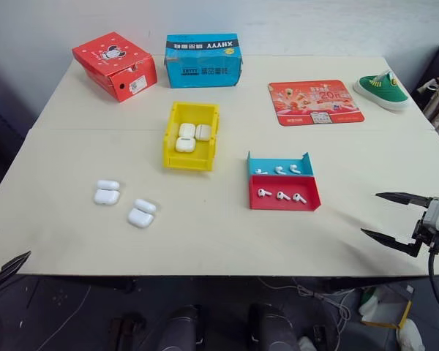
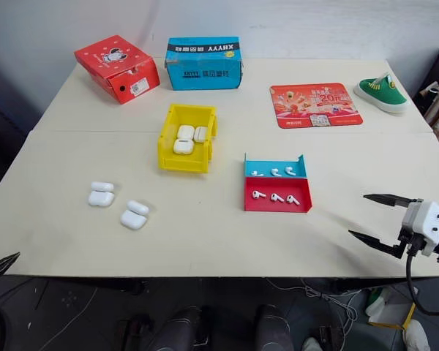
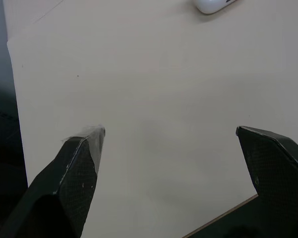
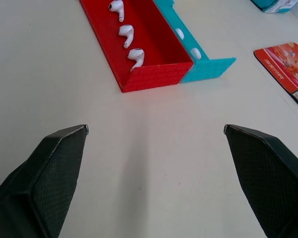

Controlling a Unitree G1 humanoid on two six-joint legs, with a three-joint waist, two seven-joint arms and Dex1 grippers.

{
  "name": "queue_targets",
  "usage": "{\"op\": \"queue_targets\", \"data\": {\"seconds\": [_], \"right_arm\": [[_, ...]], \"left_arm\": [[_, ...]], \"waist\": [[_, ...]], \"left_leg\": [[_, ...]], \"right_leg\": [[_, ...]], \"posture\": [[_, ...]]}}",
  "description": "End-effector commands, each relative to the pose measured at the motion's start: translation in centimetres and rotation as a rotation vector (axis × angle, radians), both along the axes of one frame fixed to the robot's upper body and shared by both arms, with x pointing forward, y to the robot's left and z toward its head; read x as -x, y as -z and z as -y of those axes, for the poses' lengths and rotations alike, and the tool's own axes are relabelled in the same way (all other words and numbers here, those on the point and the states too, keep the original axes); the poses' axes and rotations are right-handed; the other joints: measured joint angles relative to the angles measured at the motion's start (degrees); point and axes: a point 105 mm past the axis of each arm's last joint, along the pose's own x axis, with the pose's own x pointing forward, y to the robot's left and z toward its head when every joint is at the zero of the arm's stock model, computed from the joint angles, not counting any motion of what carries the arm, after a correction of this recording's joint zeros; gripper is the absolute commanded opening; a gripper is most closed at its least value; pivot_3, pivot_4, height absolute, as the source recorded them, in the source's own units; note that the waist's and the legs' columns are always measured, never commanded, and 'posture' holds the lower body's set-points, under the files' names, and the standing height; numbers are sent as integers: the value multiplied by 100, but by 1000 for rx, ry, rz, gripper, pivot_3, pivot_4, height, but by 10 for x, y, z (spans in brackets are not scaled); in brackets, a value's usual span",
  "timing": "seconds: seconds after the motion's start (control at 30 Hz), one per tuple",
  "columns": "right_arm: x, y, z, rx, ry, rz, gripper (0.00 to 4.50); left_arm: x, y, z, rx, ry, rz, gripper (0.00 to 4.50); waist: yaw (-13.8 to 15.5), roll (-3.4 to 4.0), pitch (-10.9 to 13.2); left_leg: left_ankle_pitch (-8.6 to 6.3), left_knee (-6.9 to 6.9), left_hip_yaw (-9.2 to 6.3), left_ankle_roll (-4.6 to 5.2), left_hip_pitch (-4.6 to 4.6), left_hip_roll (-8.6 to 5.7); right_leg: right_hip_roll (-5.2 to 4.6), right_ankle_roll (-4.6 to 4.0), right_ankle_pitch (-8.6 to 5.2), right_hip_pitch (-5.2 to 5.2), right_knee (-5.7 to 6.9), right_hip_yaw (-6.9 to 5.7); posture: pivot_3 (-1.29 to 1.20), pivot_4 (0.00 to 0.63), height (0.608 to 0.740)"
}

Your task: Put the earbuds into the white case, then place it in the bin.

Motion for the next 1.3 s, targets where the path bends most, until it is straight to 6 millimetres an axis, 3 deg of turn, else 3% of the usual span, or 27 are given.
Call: {"op": "queue_targets", "data": {"seconds": [0.03, 0.17, 0.27, 0.43, 0.57, 0.67, 0.8, 0.9, 1.03, 1.23, 1.3], "right_arm": [[0, -6, -4, -28, 1, 23, 4500], [-6, -10, -21, -96, -27, 46, 4500], [-10, -31, -59, -271, -148, 176, 4500], [1, -45, -108, -417, -347, 255, 4500], [11, -44, -125, -432, -441, 315, 4500], [12, -43, -127, -426, -460, 319, 4500], [12, -40, -126, -407, -463, 313, 4500], [11, -39, -126, -405, -457, 306, 4500], [11, -35, -127, -391, -455, 269, 4500], [10, -33, -124, -390, -429, 278, 4500], [11, -31, -122, -390, -428, 278, 4500]], "left_arm": [[4, -10, -3, -33, -3, 24, 4474], [3, -17, -6, 41, -35, 52, 4474], [9, -19, -8, 99, -63, 4, 4474], [25, -15, -45, 215, -371, -75, 4474], [40, -2, -47, 388, -497, -221, 4474], [33, -9, -27, 501, -462, -287, 4474], [4, -30, 15, 543, -360, -361, 4474], [-19, -45, 47, 492, -307, -428, 4474], [-55, -60, 79, 418, -250, -390, 4474], [-99, -48, 114, 314, -263, -401, 4474], [-113, -41, 115, 311, -312, -386, 4474]], "waist": [[1, 0, 0], [2, -1, 0], [-22, -3, -1], [-2, 4, 3], [9, -1, 2], [39, -9, 1], [123, -30, -1], [155, -30, 0], [130, -18, 7], [138, -19, 7], [143, -20, 7]], "left_leg": [[-3, 1, 0, -3, 0, 0], [-7, 1, 0, -5, 0, 1], [-5, 3, -2, -4, 2, 7], [-2, 4, -1, -7, 7, 20], [-7, 4, -1, -3, 10, 19], [-8, 8, -3, -3, 10, 17], [-23, 13, -8, -40, 13, 20], [-22, 16, -10, -44, 18, 20], [-23, 10, 1, -48, 26, 19], [-12, -1, 40, -47, 63, 43], [-10, 1, 54, -49, 66, 47]], "right_leg": [[0, 0, 0, 1, -1, 0], [0, 0, 0, 0, 1, 0], [4, 0, 0, 0, 6, 2], [20, -3, -2, -3, 16, 7], [25, -5, -3, -1, 18, 8], [25, -7, -4, 0, 19, 11], [26, -12, -6, 2, 24, 14], [27, -15, -7, 5, 29, 18], [38, -16, -8, 4, 31, 36], [74, -32, -17, 3, 52, 82], [80, -32, -17, -2, 58, 102]], "posture": [[0, 150, 740], [0, 150, 740], [0, 150, 740], [0, 150, 740], [0, 150, 740], [0, 150, 740], [0, 150, 740], [0, 150, 740], [0, 150, 740], [0, 150, 740], [0, 150, 740]]}}
